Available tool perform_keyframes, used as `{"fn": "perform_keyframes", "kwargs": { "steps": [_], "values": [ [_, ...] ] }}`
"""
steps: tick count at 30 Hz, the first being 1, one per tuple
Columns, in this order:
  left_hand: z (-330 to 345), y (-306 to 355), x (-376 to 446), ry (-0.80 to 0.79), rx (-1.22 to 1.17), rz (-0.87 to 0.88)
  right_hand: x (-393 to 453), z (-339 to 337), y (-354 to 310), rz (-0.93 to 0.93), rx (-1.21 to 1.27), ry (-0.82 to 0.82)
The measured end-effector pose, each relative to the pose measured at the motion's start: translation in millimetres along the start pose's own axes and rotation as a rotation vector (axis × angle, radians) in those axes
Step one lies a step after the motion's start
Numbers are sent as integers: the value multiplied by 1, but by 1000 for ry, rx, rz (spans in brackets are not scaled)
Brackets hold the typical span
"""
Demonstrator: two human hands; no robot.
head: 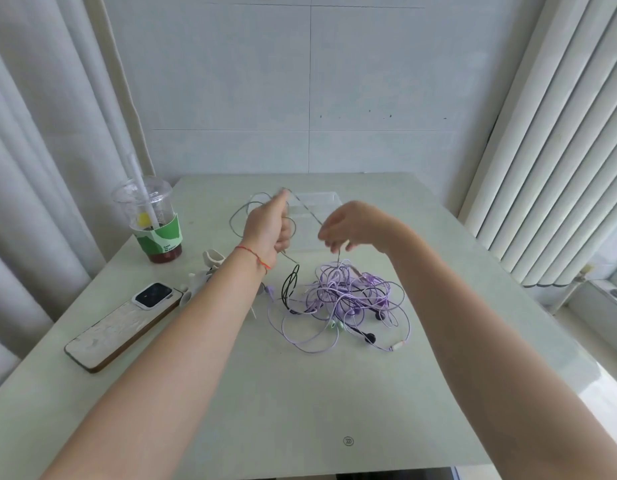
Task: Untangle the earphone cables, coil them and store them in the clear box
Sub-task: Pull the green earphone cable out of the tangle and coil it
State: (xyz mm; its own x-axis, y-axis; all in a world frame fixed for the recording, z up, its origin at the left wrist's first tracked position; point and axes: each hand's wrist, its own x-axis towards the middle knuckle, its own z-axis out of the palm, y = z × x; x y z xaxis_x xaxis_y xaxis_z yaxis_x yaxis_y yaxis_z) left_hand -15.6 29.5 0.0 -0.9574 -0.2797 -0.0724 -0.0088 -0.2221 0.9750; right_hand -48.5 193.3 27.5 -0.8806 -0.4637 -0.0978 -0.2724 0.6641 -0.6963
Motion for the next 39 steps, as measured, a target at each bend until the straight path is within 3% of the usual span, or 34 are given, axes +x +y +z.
{"fn": "perform_keyframes", "kwargs": {
  "steps": [2,4,6,9,13,16,19,24,29,32,35,39],
  "values": [
    [-4,-1,5,66,-117,-6,0,7,11,57,-132,-154],
    [-7,-3,7,69,-129,-30,4,12,21,68,-202,-155],
    [-9,-5,8,25,-74,-69,12,11,23,12,-208,-6],
    [-9,-9,8,-88,120,-105,15,3,11,-97,14,326],
    [3,-10,3,-224,251,-95,10,-6,-7,-194,223,351],
    [7,-6,5,-214,226,-95,9,-11,-9,-179,219,516],
    [4,-9,8,-178,246,-117,6,-18,-3,-100,160,543],
    [-6,-11,10,-89,383,-149,2,-20,14,263,-244,170],
    [-7,-13,18,-78,506,-193,-5,-28,52,470,-426,400],
    [-4,-14,23,-112,495,-159,-5,-32,64,542,-541,454],
    [3,-9,19,-185,474,-116,5,-27,65,400,-571,459],
    [18,-5,16,-295,471,-76,20,-10,49,80,-9,427]
  ]
}}
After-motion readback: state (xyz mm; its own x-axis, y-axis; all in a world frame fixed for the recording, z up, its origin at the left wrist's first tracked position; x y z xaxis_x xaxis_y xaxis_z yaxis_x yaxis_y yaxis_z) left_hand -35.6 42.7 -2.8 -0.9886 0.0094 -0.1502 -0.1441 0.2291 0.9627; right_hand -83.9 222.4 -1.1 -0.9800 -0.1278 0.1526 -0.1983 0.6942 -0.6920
